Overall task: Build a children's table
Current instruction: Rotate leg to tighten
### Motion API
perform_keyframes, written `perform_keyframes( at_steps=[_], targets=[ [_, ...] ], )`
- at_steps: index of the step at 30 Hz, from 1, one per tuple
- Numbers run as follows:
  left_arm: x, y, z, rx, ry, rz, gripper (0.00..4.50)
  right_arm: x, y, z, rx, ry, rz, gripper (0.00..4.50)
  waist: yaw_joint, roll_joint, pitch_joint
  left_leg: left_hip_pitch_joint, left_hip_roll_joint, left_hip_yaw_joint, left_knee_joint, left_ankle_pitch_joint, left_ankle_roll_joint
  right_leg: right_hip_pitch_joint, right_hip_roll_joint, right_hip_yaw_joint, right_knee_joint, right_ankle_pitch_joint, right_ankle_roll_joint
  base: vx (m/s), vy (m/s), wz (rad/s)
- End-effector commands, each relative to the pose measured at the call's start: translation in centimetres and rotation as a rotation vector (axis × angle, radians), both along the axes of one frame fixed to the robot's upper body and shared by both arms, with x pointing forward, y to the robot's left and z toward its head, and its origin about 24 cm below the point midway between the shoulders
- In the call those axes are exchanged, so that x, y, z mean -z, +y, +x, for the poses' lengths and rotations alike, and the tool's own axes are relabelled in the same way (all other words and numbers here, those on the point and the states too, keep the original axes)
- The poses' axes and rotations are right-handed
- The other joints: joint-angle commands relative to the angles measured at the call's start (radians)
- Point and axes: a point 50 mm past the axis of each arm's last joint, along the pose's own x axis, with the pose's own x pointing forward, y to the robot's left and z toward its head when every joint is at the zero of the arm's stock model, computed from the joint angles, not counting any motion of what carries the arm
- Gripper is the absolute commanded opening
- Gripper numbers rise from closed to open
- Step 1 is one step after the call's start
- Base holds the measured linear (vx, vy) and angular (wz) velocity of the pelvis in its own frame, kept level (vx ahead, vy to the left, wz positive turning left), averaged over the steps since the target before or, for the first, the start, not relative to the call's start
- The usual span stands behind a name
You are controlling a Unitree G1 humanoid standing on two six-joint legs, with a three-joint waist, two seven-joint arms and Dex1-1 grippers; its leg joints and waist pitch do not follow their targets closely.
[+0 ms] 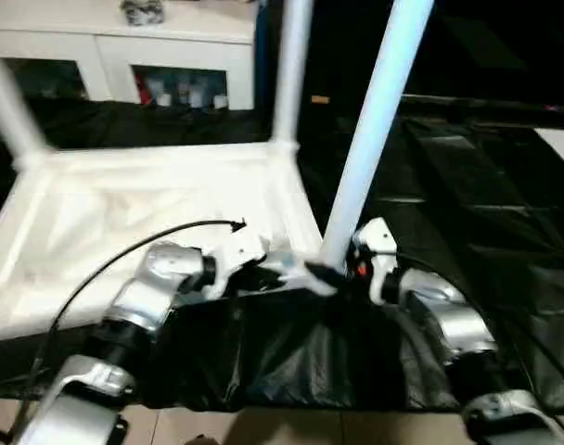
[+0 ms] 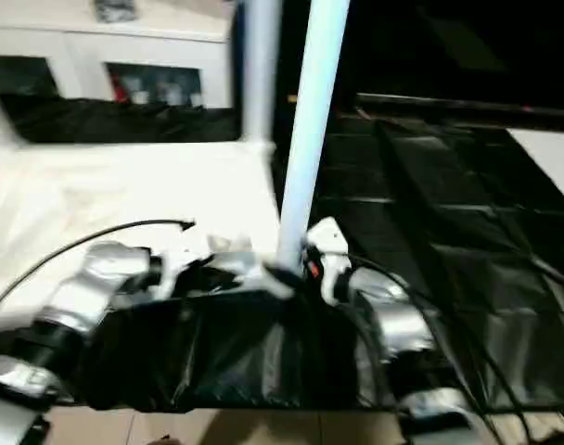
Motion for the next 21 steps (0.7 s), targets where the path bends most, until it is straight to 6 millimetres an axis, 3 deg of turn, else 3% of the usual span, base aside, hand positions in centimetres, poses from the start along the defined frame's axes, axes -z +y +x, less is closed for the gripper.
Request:
perform_keyframes(
  at_steps=[1,6,7,8,10,11,16,17,21],
  targets=[
    [-1.2,-4.2,0.1,0.033,-0.055,-0.079,0.0,2.4,2.5,-0.6,0.055,0.094,-0.111,2.59,-0.004,0.006,-0.043,0.002,0.013,-0.005,-0.08,-0.333,-0.037,0.027,-0.045,0.028,-0.096,-0.421,-0.133,0.0,0.0,0.0],
    [-1.5,-5.9,0.2,0.004,-0.069,-0.1,0.0,2.1,3.2,0.3,0.157,0.101,-0.042,2.59,-0.009,0.006,-0.046,0.0,0.012,-0.001,-0.076,-0.336,-0.013,0.029,-0.042,0.029,-0.095,-0.367,-0.138,0.0,0.0,0.0],
    [-1.6,-6.0,0.2,0.004,-0.07,-0.1,0.0,1.9,3.2,0.4,0.149,0.093,-0.036,3.15,-0.008,0.007,-0.048,0.0,0.012,0.0,-0.075,-0.325,-0.009,0.03,-0.042,0.029,-0.094,-0.349,-0.141,0.0,0.0,0.0],
    [-1.6,-5.9,0.2,0.01,-0.073,-0.097,0.0,1.6,3.3,0.5,0.142,0.091,0.01,3.29,-0.008,0.008,-0.049,-0.005,0.012,0.001,-0.074,-0.289,0.001,0.034,-0.037,0.03,-0.086,-0.264,-0.158,0.0,0.0,0.0],
    [-1.6,-5.8,0.2,0.016,-0.077,-0.093,0.0,1.5,3.3,0.6,0.141,0.09,0.025,3.35,-0.006,0.011,-0.051,-0.004,0.013,0.002,-0.073,-0.275,0.005,0.035,-0.038,0.028,-0.083,-0.236,-0.166,0.0,0.0,0.0],
    [-1.5,-5.3,0.1,0.048,-0.08,-0.075,0.0,1.2,3.0,0.7,0.098,0.056,0.007,3.48,-0.003,0.012,-0.052,-0.001,0.014,0.005,-0.07,-0.256,0.012,0.035,-0.037,0.029,-0.079,-0.186,-0.187,0.0,0.0,0.0],
    [-1.5,-4.1,-0.2,0.099,-0.086,-0.061,0.0,0.8,1.8,0.8,0.021,-0.02,-0.066,3.77,-0.002,0.01,-0.054,-0.008,0.012,0.006,-0.067,-0.225,0.024,0.044,-0.038,0.027,-0.071,-0.127,-0.206,0.0,0.0,0.0],
    [-1.5,-3.2,-0.4,0.144,-0.08,-0.045,0.0,0.4,0.8,0.5,-0.099,-0.04,-0.076,3.77,0.0,0.013,-0.055,-0.008,0.012,0.005,-0.065,-0.223,0.035,0.047,-0.036,0.026,-0.071,-0.121,-0.21,0.0,0.0,0.0],
    [-1.4,-2.1,-0.4,0.182,-0.068,-0.02,0.0,0.1,0.2,-0.3,-0.272,-0.044,-0.081,3.77,0.0,0.014,-0.055,-0.009,0.013,0.007,-0.061,-0.197,0.055,0.05,-0.034,0.026,-0.063,-0.046,-0.232,0.0,0.0,0.0]
  ],
)
